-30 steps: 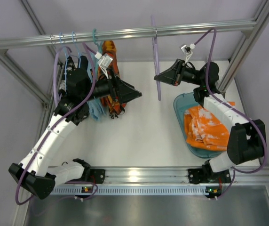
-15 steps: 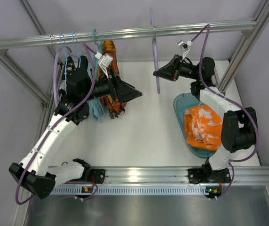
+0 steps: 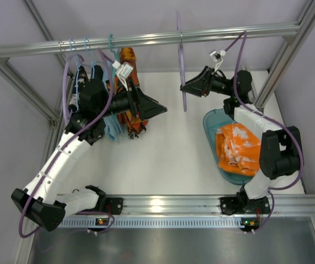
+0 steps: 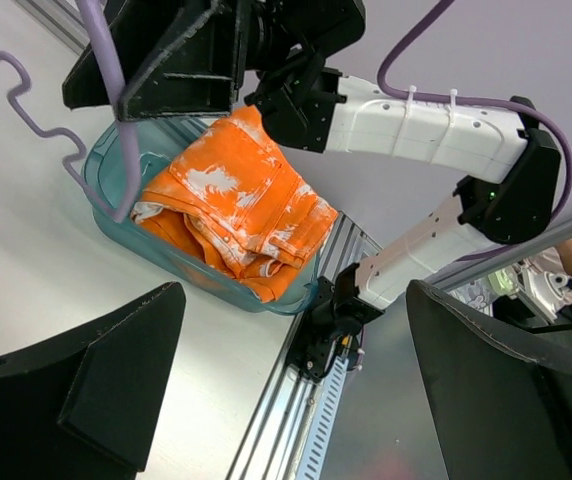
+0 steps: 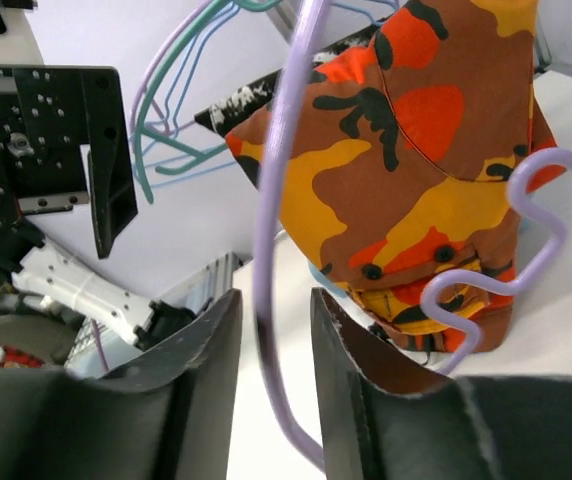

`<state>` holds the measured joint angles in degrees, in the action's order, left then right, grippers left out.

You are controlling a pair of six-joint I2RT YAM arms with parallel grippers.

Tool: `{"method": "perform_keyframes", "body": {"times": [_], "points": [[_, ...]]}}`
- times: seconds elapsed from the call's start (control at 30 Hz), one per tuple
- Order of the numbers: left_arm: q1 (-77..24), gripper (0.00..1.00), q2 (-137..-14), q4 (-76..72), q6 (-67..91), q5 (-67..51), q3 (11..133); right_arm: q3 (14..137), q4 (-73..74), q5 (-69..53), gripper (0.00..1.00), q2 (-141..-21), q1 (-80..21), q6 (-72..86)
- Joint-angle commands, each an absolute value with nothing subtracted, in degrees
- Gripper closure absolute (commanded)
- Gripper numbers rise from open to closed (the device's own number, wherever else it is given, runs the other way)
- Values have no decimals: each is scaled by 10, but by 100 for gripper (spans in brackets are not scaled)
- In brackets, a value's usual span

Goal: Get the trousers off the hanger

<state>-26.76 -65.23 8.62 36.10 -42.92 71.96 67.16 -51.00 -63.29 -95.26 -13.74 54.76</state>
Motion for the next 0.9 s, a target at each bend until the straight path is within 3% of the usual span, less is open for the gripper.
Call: {"method": "perform_keyframes", "body": {"times": [0.0, 0.07, 0.17, 0.33, 0.43, 0.7, 0.87], "points": [[-265, 2, -643, 54, 358, -436, 727, 645, -527, -608, 56, -897, -129, 548], [-265, 2, -642, 54, 359, -434, 728, 633, -501, -608, 36, -878, -129, 538], [-265, 2, -639, 57, 359, -429, 735, 614, -460, -604, 22, -841, -129, 513], [-264, 2, -631, 76, 346, -417, 748, 604, -373, -585, 13, -777, -129, 469], [-258, 2, -625, 90, 348, -411, 756, 608, -277, -574, 0, -737, -129, 407], [-198, 2, -612, 147, 335, -405, 808, 633, -54, -522, 1, -617, -129, 273], [-166, 2, -622, 264, 284, -404, 880, 668, 97, -491, 1, -565, -127, 185]]}}
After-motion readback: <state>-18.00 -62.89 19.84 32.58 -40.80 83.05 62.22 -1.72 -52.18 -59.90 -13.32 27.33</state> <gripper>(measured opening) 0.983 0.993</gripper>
